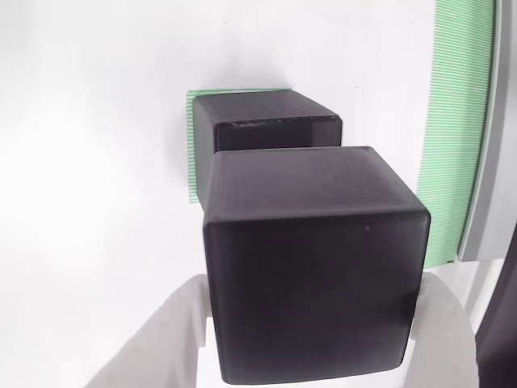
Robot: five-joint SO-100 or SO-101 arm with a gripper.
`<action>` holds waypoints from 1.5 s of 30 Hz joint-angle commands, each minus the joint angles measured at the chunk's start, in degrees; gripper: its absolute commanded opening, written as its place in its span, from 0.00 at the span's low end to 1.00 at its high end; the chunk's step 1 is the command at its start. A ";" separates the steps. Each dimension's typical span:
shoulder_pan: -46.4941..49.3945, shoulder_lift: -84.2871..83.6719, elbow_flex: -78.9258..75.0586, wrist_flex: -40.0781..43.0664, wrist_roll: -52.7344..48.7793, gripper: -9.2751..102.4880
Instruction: Stack 3 Blocks on the chosen place.
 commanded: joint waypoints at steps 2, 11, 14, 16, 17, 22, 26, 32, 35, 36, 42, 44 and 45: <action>0.44 -2.02 -2.64 -0.09 -0.79 0.27; 0.53 -8.79 -8.61 -0.09 -1.05 0.27; 0.35 -9.40 -9.05 -0.09 -1.05 0.27; 0.26 -9.58 -8.96 -0.09 -1.32 0.27; 0.26 -9.67 -8.88 -0.09 -1.49 0.27; 0.26 -9.67 -8.53 -0.09 -1.85 0.27; 0.35 -9.23 -8.09 -0.09 -1.93 0.27; 0.26 -8.79 -6.94 -0.09 -2.11 0.27; 0.26 -8.79 -6.94 -0.09 -2.11 0.27; 0.26 -8.79 -6.86 -0.09 -2.11 0.28; 0.18 -8.79 -6.50 -0.09 -2.20 0.32; 0.18 -8.88 -6.33 -0.09 -2.29 0.33; 0.18 -8.88 -6.24 -0.09 -2.55 0.34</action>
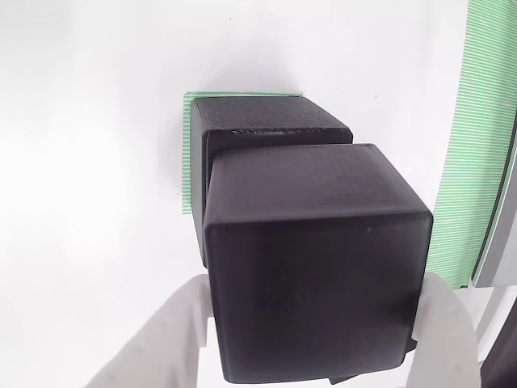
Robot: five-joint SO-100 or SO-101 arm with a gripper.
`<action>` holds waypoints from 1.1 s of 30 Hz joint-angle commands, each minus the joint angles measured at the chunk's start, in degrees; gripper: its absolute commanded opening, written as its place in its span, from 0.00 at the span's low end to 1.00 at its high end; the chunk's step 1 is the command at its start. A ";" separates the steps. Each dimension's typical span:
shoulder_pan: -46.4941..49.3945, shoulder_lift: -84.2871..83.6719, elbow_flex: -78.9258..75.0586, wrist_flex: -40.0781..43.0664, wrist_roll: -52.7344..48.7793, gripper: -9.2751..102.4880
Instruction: Stack 3 Blocks on the chosen place.
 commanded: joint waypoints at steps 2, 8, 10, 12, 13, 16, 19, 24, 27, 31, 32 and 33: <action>-0.26 1.05 0.26 -0.09 -1.14 0.36; -0.53 0.88 0.53 -0.09 -1.67 0.38; -0.53 0.88 0.53 -0.09 -2.02 0.38; -0.53 1.23 0.09 -0.18 -3.08 0.38; -0.53 1.76 0.00 -0.26 -3.87 0.38; -0.26 4.39 0.53 -1.23 -5.54 0.38; 0.00 8.53 2.02 -2.20 -7.56 0.38; 0.26 15.73 4.75 -1.85 -13.18 0.38; 0.97 19.51 6.94 -1.67 -19.51 0.38; 5.27 21.09 8.00 -0.62 -30.41 0.38; 6.94 20.83 7.73 -0.97 -32.61 0.38; 8.79 20.48 7.38 -1.41 -35.24 0.38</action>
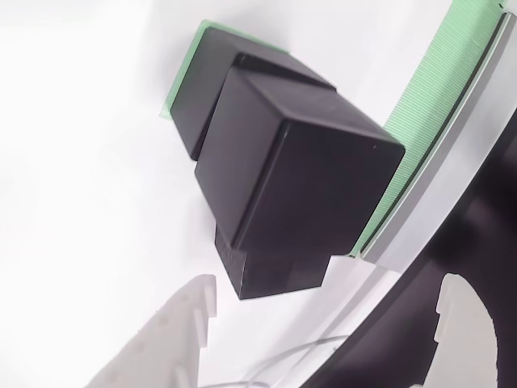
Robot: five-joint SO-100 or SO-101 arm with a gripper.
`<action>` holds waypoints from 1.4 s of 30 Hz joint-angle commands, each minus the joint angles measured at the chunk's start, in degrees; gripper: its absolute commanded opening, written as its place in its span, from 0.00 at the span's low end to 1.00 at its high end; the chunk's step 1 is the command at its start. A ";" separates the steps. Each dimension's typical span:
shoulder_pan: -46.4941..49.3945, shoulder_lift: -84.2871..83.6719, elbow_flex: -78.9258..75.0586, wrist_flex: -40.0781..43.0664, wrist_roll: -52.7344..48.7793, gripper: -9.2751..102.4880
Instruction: Stack 3 Blocks on the chosen place.
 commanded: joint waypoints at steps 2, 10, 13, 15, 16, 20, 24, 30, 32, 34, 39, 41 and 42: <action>6.68 0.79 -1.67 -1.05 -11.60 0.38; 16.52 -6.50 -3.16 -9.58 -28.12 0.38; 17.49 -10.55 -3.52 -13.54 -29.36 0.38; 17.75 -13.54 -4.83 -15.21 -29.36 0.38; 17.75 -15.03 -5.89 -15.47 -29.36 0.38; 17.84 -20.48 -9.23 -16.96 -29.27 0.38; 17.84 -25.66 -13.54 -17.05 -28.48 0.38; 16.17 -31.90 -19.34 -17.14 -20.48 0.38; 15.12 -33.13 -20.39 -16.70 -17.23 0.38; 13.71 -34.10 -20.57 -15.73 -14.94 0.38; 11.07 -35.77 -20.65 -15.38 -8.17 0.38; 10.37 -36.65 -21.01 -15.38 -6.15 0.38; 10.11 -37.18 -21.09 -15.29 -5.54 0.38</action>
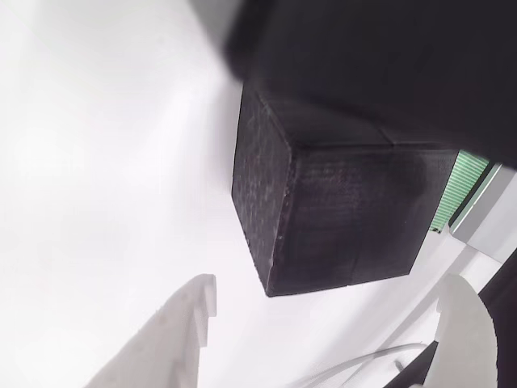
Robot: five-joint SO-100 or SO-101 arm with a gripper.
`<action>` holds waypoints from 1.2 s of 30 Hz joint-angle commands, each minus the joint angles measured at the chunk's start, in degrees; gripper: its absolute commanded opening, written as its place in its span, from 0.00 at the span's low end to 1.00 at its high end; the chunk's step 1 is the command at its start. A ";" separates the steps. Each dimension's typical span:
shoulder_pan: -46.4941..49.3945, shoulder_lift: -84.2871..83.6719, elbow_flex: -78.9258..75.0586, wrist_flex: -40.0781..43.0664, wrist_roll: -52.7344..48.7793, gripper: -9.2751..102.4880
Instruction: Stack 3 Blocks on the chosen place.
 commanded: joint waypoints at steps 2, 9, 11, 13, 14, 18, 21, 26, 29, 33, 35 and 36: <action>-1.14 -0.97 -3.16 0.79 2.72 0.38; -1.58 -4.31 -6.50 1.85 4.75 0.39; -1.85 -5.01 -7.12 2.11 4.92 0.39; -2.20 -5.45 -7.47 2.29 4.92 0.39; -2.37 -5.71 -7.56 2.37 4.92 0.39; -2.90 -6.33 -7.91 2.37 5.19 0.39; -3.08 -6.94 -8.61 2.37 5.45 0.39; -3.43 -8.35 -9.93 2.37 5.54 0.39; -3.60 -9.32 -10.99 1.93 6.42 0.39; -4.04 -10.55 -11.95 1.67 6.94 0.39; -4.39 -11.07 -12.30 1.67 6.94 0.39; -4.48 -11.34 -12.48 1.67 6.94 0.39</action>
